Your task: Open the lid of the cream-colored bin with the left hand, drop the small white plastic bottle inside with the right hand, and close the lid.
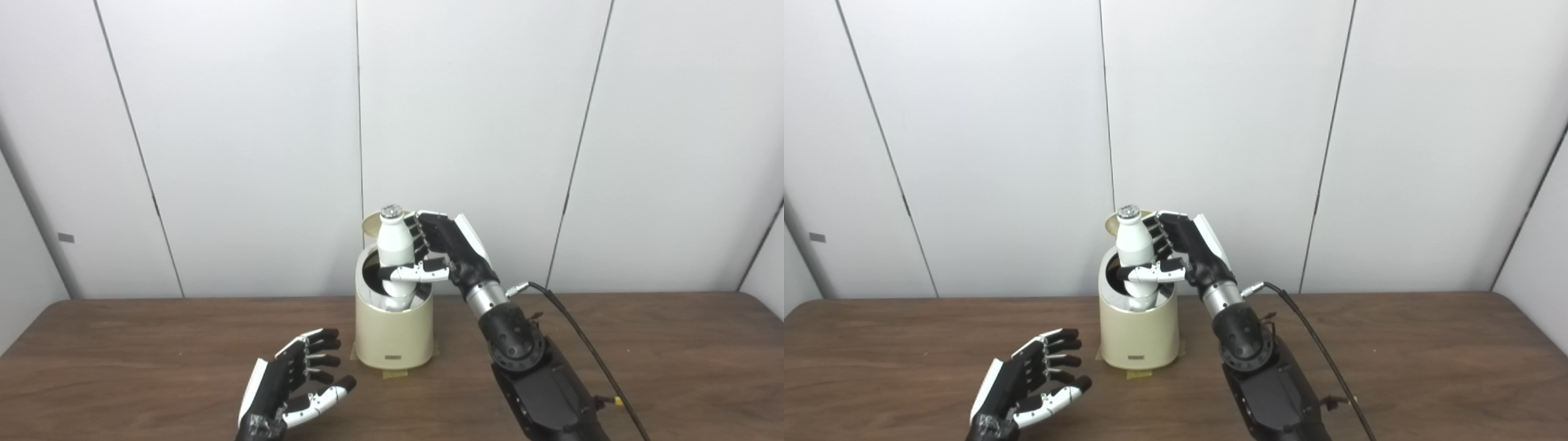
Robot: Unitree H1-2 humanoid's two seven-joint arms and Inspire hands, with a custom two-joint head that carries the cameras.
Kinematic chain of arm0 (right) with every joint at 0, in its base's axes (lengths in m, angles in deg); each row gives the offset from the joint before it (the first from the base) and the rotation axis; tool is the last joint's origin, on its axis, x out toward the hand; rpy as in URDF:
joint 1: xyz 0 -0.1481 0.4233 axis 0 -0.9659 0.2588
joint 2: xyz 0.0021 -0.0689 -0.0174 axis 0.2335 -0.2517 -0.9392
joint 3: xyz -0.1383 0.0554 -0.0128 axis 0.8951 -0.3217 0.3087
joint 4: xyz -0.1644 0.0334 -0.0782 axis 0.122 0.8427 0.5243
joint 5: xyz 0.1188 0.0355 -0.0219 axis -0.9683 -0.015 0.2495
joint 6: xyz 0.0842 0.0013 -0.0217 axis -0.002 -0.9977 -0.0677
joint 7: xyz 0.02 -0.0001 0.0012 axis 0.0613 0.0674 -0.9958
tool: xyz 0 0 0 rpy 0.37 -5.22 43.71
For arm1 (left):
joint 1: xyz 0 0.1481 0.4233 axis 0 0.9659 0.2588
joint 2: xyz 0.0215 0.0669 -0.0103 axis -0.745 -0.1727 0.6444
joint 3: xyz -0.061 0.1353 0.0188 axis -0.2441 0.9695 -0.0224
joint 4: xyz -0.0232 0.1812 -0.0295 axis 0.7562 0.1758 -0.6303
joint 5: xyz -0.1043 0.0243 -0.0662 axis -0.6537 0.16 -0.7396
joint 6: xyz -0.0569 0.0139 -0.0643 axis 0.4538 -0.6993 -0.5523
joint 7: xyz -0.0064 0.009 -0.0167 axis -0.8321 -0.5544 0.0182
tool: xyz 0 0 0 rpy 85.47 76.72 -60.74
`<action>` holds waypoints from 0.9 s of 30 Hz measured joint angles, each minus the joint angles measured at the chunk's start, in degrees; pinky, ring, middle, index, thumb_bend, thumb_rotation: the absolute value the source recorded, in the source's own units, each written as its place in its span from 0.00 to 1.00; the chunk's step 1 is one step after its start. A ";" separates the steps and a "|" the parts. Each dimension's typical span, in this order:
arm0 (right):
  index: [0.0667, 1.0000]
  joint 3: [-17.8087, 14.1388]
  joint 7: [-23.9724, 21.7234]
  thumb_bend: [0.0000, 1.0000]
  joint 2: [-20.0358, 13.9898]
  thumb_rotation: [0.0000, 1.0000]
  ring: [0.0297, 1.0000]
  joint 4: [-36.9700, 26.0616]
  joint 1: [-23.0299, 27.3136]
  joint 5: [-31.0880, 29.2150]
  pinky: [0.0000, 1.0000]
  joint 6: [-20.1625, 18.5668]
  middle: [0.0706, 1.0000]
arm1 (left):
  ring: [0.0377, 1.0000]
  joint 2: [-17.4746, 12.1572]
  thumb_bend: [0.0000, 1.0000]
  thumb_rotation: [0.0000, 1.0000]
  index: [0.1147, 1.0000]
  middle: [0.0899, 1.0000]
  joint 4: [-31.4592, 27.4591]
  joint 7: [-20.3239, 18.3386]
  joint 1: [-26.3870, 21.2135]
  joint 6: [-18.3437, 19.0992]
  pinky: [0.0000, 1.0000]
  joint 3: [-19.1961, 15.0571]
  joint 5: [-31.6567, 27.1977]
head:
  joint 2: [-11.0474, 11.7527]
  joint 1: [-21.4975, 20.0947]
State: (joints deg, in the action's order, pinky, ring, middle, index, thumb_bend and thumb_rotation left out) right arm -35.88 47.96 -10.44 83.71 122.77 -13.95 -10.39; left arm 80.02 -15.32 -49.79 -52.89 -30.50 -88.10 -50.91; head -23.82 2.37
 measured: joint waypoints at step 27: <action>0.50 5.64 10.28 0.50 -2.58 0.00 0.40 14.44 4.67 9.35 0.34 17.31 0.48 | 0.67 0.70 0.65 0.01 0.73 0.72 -0.55 0.40 0.05 0.98 0.62 0.48 -0.30 | -1.05 0.70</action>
State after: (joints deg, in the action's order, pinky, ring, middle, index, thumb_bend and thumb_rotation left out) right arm -30.24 58.24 -13.02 98.14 127.43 -4.61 6.92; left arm 80.72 -15.87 -49.39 -52.84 -29.52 -87.62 -51.21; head -24.87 3.08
